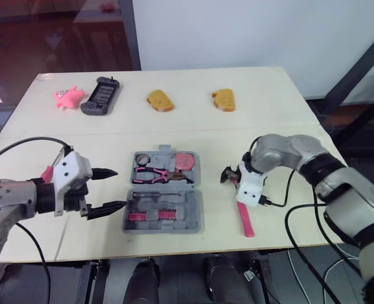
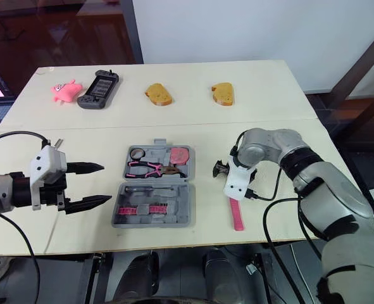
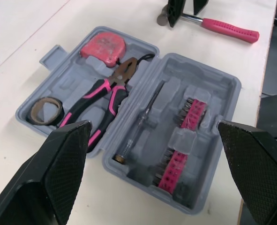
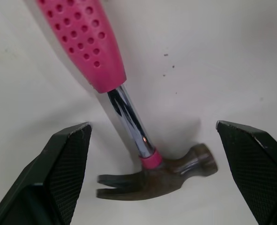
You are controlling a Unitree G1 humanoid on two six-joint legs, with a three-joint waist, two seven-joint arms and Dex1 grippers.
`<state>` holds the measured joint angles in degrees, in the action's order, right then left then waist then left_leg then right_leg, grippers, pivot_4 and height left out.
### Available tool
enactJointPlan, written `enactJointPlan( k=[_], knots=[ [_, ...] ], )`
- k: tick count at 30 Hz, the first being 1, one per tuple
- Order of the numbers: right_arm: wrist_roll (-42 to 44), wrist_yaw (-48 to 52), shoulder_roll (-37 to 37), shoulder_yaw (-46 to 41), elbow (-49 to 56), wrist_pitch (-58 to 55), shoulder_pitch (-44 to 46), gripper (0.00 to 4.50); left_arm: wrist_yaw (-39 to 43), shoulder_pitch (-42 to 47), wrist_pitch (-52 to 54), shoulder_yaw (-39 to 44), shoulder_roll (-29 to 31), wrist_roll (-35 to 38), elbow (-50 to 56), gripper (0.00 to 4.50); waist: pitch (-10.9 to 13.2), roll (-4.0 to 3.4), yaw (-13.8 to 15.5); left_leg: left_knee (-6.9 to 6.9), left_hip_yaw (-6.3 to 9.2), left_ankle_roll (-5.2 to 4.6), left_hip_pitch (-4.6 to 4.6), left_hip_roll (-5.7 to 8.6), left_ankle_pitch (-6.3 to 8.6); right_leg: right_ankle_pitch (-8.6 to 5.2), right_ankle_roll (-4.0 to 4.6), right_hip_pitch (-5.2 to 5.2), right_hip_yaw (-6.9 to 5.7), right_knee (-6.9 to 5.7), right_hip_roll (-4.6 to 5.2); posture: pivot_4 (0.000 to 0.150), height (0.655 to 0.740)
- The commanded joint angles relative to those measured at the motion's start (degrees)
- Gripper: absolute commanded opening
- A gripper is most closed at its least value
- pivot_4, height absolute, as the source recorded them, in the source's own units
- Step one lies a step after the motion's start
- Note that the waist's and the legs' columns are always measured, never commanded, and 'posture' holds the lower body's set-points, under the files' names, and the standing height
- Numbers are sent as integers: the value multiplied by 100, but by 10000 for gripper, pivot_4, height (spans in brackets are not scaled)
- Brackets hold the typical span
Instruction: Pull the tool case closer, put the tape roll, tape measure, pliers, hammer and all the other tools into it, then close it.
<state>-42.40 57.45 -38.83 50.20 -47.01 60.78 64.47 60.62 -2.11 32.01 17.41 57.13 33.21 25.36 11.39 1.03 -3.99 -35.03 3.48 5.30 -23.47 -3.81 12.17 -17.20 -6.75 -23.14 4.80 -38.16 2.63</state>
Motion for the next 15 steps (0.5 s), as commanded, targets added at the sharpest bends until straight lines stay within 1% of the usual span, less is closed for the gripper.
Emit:
enactJointPlan(
  k=[1,4,7,8,11,13,15],
  knots=[
    [-202,-119,170,86,-200,305,42,31655,-86,-35,23,240,-6,77,195,45000,-2,3,-4,0,1,0,2,0,0,0,0,2,0,-1,0,1500,7400],
    [-408,-193,143,83,-330,413,31,16582,-124,-71,42,275,-16,89,219,45000,-4,6,-14,1,1,0,10,-1,0,0,0,9,0,-1,-1,1500,7400],
    [-335,-134,99,-34,-373,428,-10,1646,-140,-127,28,273,-34,85,245,45000,-4,6,-14,1,2,0,16,-1,0,0,1,16,-1,-2,-2,1500,7400],
    [-216,-93,50,-147,-322,327,-60,235,-142,-131,27,236,-47,80,240,45000,-4,5,-11,0,3,0,19,-1,0,1,1,20,-1,-2,-3,1500,7400],
    [85,27,-109,-453,-204,-3,-213,235,-164,-97,25,145,-88,72,231,45000,-5,6,-1,-1,4,0,19,-1,0,1,1,23,-2,-2,-2,1500,7400],
    [657,231,-363,-917,5,-542,-472,235,-212,-47,24,69,-161,71,241,45000,-4,6,14,-3,5,0,19,-1,0,1,1,25,-3,-2,-1,1500,7400],
    [1308,744,-653,-1348,523,-1322,-860,235,-239,-45,9,11,-207,56,257,45000,-2,2,45,-7,8,0,17,2,0,1,1,30,-6,-1,3,1500,7400]
  ],
)
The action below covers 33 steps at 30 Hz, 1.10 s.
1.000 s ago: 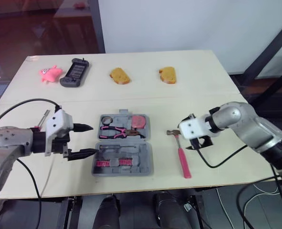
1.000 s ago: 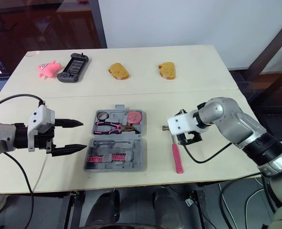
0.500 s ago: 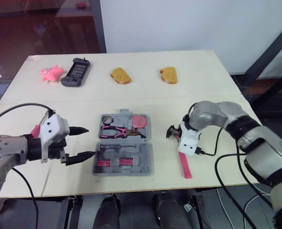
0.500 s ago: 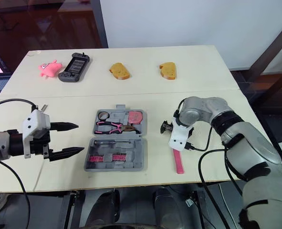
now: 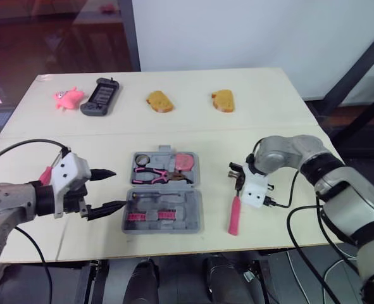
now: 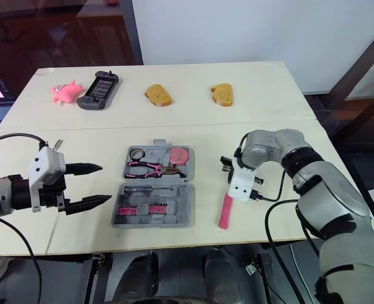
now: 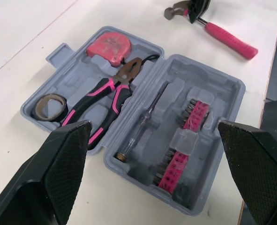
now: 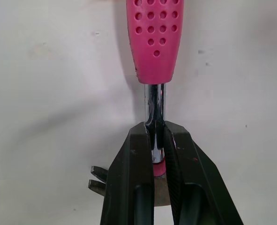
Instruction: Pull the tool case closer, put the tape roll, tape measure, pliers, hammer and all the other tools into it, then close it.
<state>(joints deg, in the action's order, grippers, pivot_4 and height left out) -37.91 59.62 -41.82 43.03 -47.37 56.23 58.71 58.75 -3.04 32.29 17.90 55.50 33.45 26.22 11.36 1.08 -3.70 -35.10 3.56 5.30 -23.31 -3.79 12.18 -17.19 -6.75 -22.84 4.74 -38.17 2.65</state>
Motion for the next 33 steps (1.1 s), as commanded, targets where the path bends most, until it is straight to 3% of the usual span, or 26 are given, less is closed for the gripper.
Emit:
enactJointPlan(
  k=[1,3,6,11,17,21,24,30,31,33],
  knots=[
    [1244,781,-492,-835,922,-1233,-538,235,-62,51,-24,-64,-63,37,173,45000,3,-5,27,-1,0,0,-3,1,0,0,-1,0,0,1,2,1500,7400],
    [2238,1331,-777,-1590,2211,-3326,-1416,235,-75,63,-56,-146,-110,14,156,45000,2,-4,75,0,0,0,-3,2,0,0,-1,-1,0,2,2,1500,7400],
    [2944,2130,-1125,-2271,4095,-6764,-2303,235,-63,115,-115,-241,-163,-50,81,45000,7,-25,129,-2,7,-1,-3,1,1,0,0,-1,-5,-3,0,1500,7400],
    [3256,1665,-928,-2703,5455,-11225,-3011,235,-130,185,-273,-317,-276,-170,-15,45000,6,-25,119,-7,7,-2,2,-1,0,-1,6,-3,-2,-5,-8,1500,7400],
    [3514,167,212,-3340,5184,-13235,-2746,235,-226,16,-319,-332,-412,-222,114,45000,2,-16,106,-8,4,-1,-9,1,0,-2,5,-7,-2,5,-4,1500,7400],
    [3501,-995,974,-3861,4365,-13105,-2288,235,-317,-114,-338,-215,-426,-256,190,45000,2,-15,80,-7,4,-2,-10,0,0,1,4,-12,-1,4,-6,1500,7400],
    [3598,-1382,1158,-3877,4260,-12993,-2318,12359,-366,-227,-314,-233,-491,-197,304,45000,1,-14,104,-4,3,-2,-14,1,0,1,2,-16,-1,5,-4,1500,7400],
    [3880,-1681,1059,-3814,4540,-12776,-2379,41476,-406,-223,-329,-263,-537,-195,319,45000,0,-12,115,-5,3,-2,-15,1,0,1,1,-15,-1,4,-4,1500,7400],
    [3927,-1684,984,-3843,4656,-12597,-2411,44207,-391,-204,-341,-253,-530,-197,294,45000,0,-12,118,-6,3,-2,-15,1,0,1,2,-15,-1,5,-4,1500,7400],
    [4025,-1788,865,-4156,5037,-12310,-2650,44207,-456,-100,-474,-287,-518,-389,148,45000,0,-12,130,-4,3,-2,-16,1,0,1,1,-15,-1,5,-3,1500,7400]
  ],
)
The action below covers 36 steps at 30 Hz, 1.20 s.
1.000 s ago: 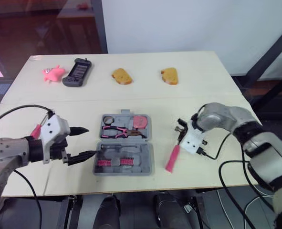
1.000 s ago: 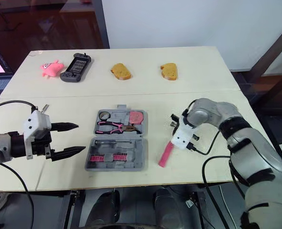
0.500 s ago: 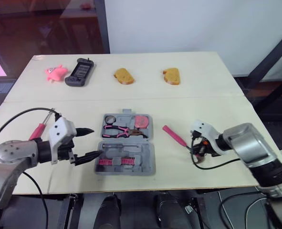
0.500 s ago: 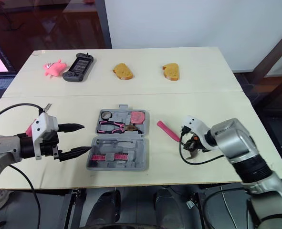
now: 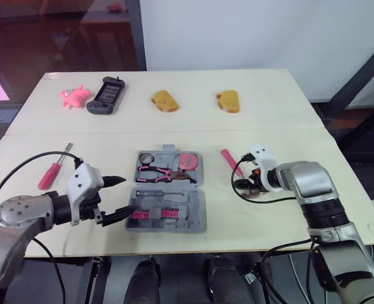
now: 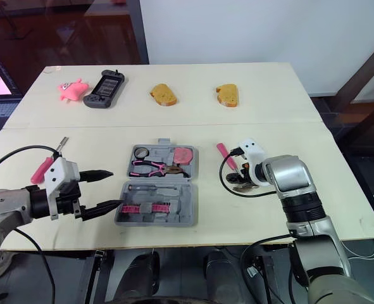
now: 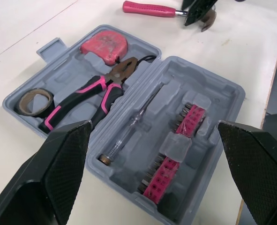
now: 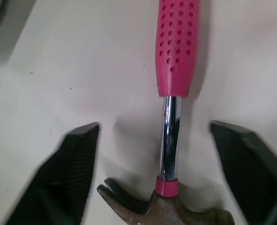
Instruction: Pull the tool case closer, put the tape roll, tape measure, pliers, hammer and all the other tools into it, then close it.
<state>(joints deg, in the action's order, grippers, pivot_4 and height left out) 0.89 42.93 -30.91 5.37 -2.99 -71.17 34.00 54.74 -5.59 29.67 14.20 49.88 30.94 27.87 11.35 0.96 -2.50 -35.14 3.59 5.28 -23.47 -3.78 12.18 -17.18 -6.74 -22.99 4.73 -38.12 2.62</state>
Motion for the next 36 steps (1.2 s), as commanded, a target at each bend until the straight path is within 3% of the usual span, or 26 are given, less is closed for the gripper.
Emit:
enactJointPlan(
  k=[1,6,10,19,22,28,36],
  knots=[
    [175,-162,-289,-465,730,585,-297,44207,-85,193,-254,74,40,-205,-61,45000,0,0,13,1,0,0,-1,0,0,-1,-1,-1,-1,0,0,1500,7400],
    [-96,-249,-750,-260,1321,2711,-1433,44207,-82,229,-384,151,-30,-234,-205,45000,-2,3,-1,4,0,-1,-1,0,1,-3,-4,1,-2,3,0,1500,7400],
    [432,-455,-261,-746,1273,2409,-1611,44207,-117,319,-381,272,-140,-50,-256,45000,-1,2,-95,2,-4,-1,2,-1,0,-1,-2,-4,6,-2,-3,1500,7400],
    [488,-854,85,-522,576,2388,-1471,44207,-196,179,-150,655,-48,96,2,45000,-1,2,-92,4,-3,-1,1,-1,0,-1,-2,-3,5,-1,-2,1500,7400],
    [444,-984,183,-386,308,2457,-1447,31225,-253,161,-112,705,-22,95,53,45000,-1,2,-86,2,-3,0,1,-1,0,-1,-2,-2,5,-2,-2,1500,7400],
    [475,-1145,369,-258,166,2484,-1375,1061,-235,99,-100,792,37,88,-17,45000,-4,7,-128,4,-2,0,4,-2,0,-1,-2,0,5,-2,-4,1500,7400],
    [621,-1103,248,-427,392,2344,-993,382,-136,214,-298,737,-1,34,-429,45000,-3,6,-142,4,-2,0,3,-2,0,-1,-2,-1,5,-2,-3,1500,7400]
  ],
)
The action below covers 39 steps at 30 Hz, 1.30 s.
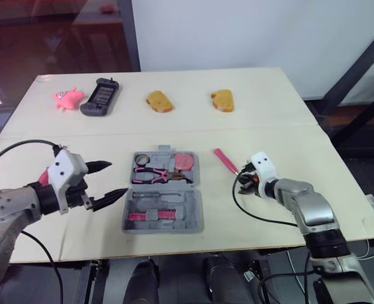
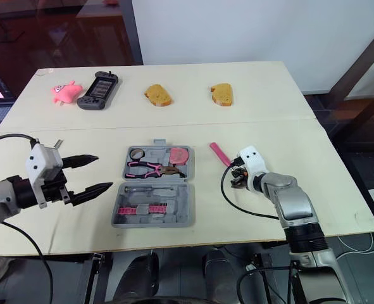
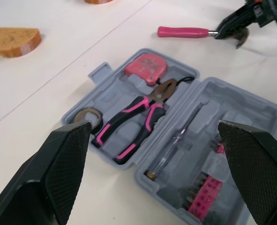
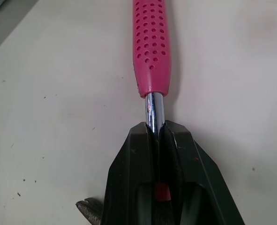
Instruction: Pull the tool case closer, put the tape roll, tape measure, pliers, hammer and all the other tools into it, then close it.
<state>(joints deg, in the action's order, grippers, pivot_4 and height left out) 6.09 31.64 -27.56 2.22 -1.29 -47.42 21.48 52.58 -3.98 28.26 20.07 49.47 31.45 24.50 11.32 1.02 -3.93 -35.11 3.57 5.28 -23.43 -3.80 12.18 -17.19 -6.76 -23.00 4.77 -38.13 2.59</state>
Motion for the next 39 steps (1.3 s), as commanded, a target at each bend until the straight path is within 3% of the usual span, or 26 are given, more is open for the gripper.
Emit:
enactJointPlan(
  k=[1,4,12,19,30,39],
  knots=[
    [100,138,-187,-70,351,62,337,382,145,18,-252,182,54,-52,-182,45000,1,-1,3,0,0,0,-2,0,0,0,0,-1,0,0,0,1500,7400],
    [-326,775,-903,626,541,642,522,382,487,-85,-709,304,13,-35,-340,45000,4,-7,5,2,-3,0,-6,1,0,0,0,-8,1,1,2,1500,7400],
    [28,3168,-2082,1772,1364,350,1953,382,1117,-533,-1372,790,310,-304,-1131,45000,7,-11,-6,7,-4,0,-6,-4,0,-1,2,-19,1,-1,-2,1500,7400],
    [-79,3694,-1439,3349,1716,-1140,3459,382,1234,-1000,-1714,1027,309,-557,-1278,45000,6,-9,8,13,-6,0,-9,-4,0,-2,4,-26,-1,-1,1,1500,7400],
    [-267,2440,452,4427,1295,-2368,3823,382,1082,-1785,-1592,1555,30,-405,-761,45000,4,-6,-2,4,-3,1,-28,-3,0,1,5,-41,-6,-8,4,1500,7400],
    [-177,2276,760,4725,943,-2272,3906,382,1019,-1968,-1425,1703,-3,-365,-542,45000,4,-5,-5,5,-2,1,-29,-3,0,1,6,-42,-8,-6,4,1500,7400]
  ],
)
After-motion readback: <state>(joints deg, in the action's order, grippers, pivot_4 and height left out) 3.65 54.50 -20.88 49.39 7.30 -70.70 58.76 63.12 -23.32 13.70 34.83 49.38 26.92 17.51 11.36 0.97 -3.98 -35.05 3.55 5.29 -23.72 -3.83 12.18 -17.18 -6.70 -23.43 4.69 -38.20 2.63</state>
